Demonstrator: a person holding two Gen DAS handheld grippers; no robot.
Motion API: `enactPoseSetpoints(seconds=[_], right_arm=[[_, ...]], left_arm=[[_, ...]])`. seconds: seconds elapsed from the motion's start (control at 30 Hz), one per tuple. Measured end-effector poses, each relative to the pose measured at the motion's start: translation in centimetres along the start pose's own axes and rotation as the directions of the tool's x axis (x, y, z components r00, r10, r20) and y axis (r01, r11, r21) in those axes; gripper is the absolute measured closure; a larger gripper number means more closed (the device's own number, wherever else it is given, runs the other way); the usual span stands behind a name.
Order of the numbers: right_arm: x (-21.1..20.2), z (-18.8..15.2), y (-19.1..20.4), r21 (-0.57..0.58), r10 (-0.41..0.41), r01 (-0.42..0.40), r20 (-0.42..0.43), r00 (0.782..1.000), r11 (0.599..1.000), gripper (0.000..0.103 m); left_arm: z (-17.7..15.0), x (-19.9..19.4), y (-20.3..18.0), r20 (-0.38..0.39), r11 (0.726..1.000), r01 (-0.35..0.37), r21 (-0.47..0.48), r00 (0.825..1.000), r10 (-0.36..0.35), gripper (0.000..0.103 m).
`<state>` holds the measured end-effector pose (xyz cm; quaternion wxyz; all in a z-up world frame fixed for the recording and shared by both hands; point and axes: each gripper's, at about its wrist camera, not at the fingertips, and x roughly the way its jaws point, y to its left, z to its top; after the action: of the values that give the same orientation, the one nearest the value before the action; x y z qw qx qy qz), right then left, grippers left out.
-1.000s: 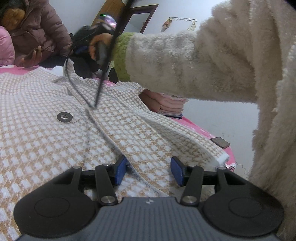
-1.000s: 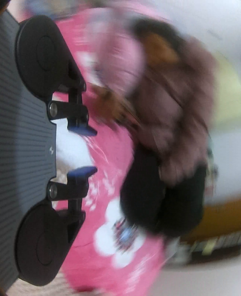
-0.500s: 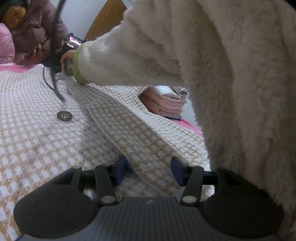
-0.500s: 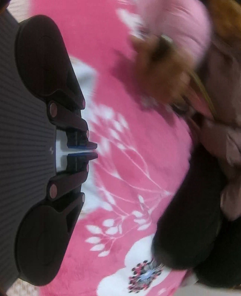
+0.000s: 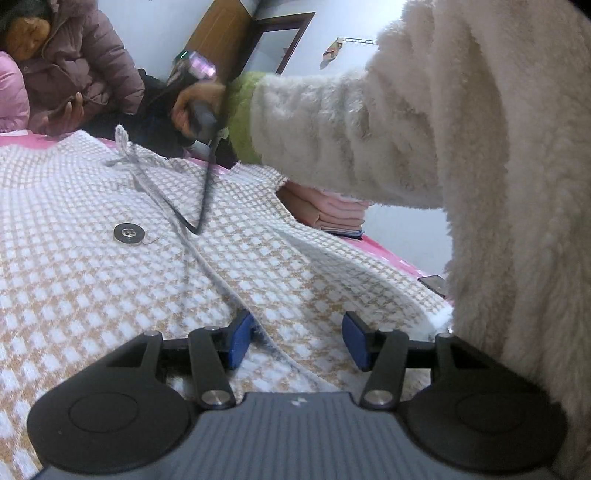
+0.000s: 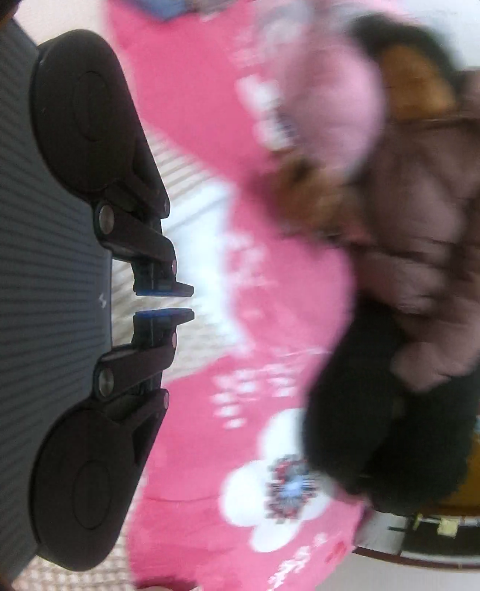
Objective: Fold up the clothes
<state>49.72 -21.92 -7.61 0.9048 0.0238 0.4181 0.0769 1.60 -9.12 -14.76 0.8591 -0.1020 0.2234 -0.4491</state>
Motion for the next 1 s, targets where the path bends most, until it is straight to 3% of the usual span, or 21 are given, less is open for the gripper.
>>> enactPoseSetpoints(seconds=[0.07,0.2,0.27,0.37,0.43,0.5,0.57,0.67,0.73,0.93,1.0], right_arm=[[3.1,-1.1,0.2,-0.02,-0.028,0.027,-0.062,0.998,0.999,0.098],[6.0,-0.5,-1.2,0.095,-0.037,0.032,0.044,0.998,0.995,0.102],[5.7,0.2,-2.2,0.177,-0.024,0.014,0.058,0.998,0.984,0.101],[2.2,0.3,-2.7,0.193,-0.018,0.002,0.08,0.997,0.981,0.095],[-1.2,-0.4,-2.6,0.117,0.058,-0.068,0.088,0.994,0.991,0.095],[-4.4,-1.7,-1.6,0.004,0.15,-0.15,0.034,0.988,0.989,0.091],[-6.2,-3.4,0.4,-0.116,0.188,-0.193,-0.05,0.981,0.974,0.076],[-7.6,-7.4,4.3,-0.321,0.102,-0.136,-0.123,0.987,0.937,0.071],[-7.1,-9.3,5.4,-0.362,0.05,-0.091,-0.119,0.992,0.928,0.071],[-3.3,-10.9,4.6,-0.271,-0.02,-0.006,-0.093,0.995,0.963,0.072],[-3.2,-10.8,4.1,-0.243,-0.024,0.006,-0.07,0.997,0.97,0.082]], left_arm=[[0.0,0.0,0.0,-0.001,1.0,0.0,0.005,1.0,0.0,0.047],[0.1,0.0,0.1,-0.002,1.0,0.007,0.001,1.0,-0.007,0.046],[0.1,-0.1,0.2,-0.001,1.0,0.012,-0.005,1.0,-0.012,0.046],[0.2,-0.1,0.3,0.001,1.0,0.015,-0.006,1.0,-0.015,0.045],[0.2,-0.1,0.3,0.003,1.0,0.015,-0.006,1.0,-0.015,0.044],[0.2,-0.1,0.3,0.006,1.0,0.015,-0.007,1.0,-0.015,0.044],[0.2,-0.1,0.4,0.008,1.0,0.015,-0.01,1.0,-0.015,0.044],[0.2,-0.2,0.7,0.016,0.999,0.024,-0.035,1.0,-0.024,0.043],[0.2,-0.4,0.8,0.023,0.998,0.031,-0.054,0.999,-0.03,0.043],[0.3,-0.5,1.0,0.036,0.996,0.038,-0.076,0.999,-0.035,0.044],[0.2,-0.5,1.0,0.039,0.996,0.036,-0.076,0.999,-0.033,0.045]])
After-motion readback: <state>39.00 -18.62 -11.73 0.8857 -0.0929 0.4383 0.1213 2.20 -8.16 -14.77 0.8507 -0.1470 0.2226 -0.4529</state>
